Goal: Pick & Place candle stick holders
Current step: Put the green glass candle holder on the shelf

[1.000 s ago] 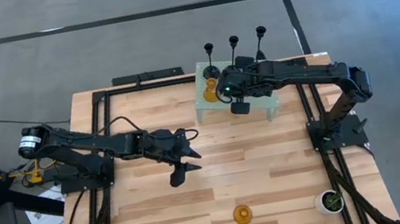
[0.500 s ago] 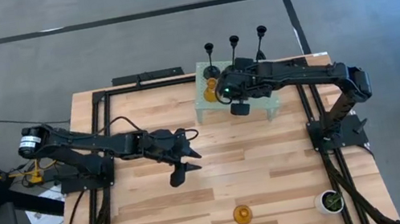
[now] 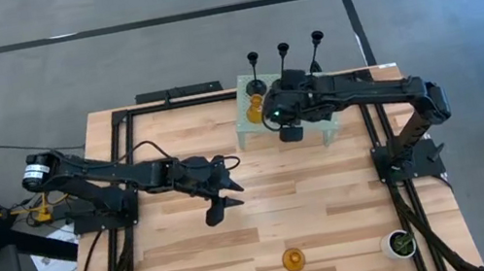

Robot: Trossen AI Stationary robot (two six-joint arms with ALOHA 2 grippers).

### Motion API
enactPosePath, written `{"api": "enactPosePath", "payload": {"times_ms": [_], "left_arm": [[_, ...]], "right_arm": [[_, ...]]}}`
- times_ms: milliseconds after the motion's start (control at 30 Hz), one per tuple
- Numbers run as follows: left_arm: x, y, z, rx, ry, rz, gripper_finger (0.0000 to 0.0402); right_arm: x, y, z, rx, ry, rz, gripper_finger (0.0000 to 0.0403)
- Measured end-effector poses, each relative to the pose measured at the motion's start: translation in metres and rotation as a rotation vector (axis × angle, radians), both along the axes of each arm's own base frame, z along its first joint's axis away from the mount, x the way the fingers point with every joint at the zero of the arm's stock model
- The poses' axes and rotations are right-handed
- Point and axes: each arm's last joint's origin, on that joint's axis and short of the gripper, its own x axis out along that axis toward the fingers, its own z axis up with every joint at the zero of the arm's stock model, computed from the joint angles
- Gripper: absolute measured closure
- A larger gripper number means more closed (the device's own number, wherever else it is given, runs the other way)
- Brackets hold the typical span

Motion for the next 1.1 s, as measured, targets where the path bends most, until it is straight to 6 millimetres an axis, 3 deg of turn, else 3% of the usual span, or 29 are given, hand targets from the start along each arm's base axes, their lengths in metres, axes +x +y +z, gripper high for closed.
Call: {"api": "enactPosePath", "payload": {"times_ms": [267,533,867,1100], "left_arm": [[0.0,0.0,0.0,0.0,0.0,0.0,0.022],[0.0,0.0,0.0,0.0,0.0,0.0,0.022],[0.0,0.0,0.0,0.0,0.0,0.0,0.022],[0.0,0.0,0.0,0.0,0.001,0.001,0.022]], "right_arm": [[-0.001,0.008,0.021,0.006,-0.044,0.02,0.026],[-0.001,0.018,0.02,0.206,-0.056,0.124,0.0391],[-0.003,0.003,0.018,0.29,-0.087,0.056,0.0402],[-0.001,0.0,0.003,0.316,-0.059,0.024,0.0403]]}}
